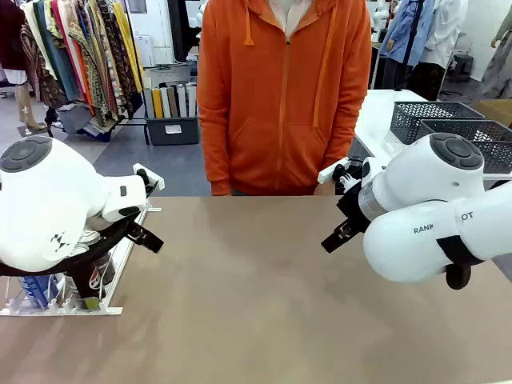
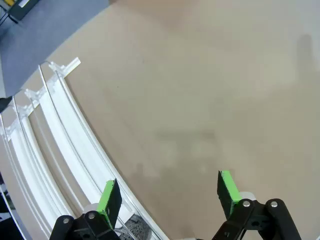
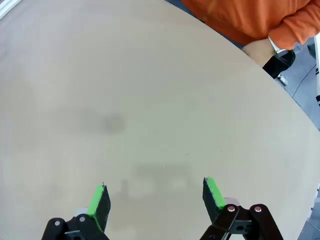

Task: Retrieve and store the cans from the dispenser.
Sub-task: Pick up one can from the Automatic Can Dispenser and place it in the middle of the table.

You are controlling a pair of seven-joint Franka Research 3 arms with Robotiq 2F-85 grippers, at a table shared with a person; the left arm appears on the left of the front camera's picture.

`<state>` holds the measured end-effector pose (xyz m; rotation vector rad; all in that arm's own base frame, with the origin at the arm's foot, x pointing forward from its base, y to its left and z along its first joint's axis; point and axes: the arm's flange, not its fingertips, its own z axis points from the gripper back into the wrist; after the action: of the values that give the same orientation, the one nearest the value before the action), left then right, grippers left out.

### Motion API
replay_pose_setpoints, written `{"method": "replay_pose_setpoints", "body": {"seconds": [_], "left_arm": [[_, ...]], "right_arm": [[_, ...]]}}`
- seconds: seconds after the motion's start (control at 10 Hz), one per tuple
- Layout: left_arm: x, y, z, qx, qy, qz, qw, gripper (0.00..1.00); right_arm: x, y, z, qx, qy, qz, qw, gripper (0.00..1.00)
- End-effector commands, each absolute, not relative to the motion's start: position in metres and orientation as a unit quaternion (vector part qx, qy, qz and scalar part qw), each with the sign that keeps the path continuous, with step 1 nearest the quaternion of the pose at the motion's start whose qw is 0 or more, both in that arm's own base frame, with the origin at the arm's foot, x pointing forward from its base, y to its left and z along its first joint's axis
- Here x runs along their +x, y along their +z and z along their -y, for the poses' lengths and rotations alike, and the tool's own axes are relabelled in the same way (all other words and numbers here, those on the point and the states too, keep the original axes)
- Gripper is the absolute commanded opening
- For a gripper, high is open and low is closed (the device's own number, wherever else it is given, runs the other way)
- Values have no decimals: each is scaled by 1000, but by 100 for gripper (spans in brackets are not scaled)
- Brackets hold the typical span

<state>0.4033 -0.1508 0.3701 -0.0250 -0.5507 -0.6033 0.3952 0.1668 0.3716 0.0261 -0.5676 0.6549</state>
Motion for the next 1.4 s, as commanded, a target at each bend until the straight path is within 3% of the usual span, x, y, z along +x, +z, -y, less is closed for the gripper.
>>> {"method": "replay_pose_setpoints", "body": {"seconds": [0.0,1.3], "left_arm": [[403,370,151,-12,-293,268,918,100],[403,370,151,-12,-293,268,918,100]], "right_arm": [[395,372,-167,13,317,275,907,100],[395,372,-167,13,317,275,907,100]]}}
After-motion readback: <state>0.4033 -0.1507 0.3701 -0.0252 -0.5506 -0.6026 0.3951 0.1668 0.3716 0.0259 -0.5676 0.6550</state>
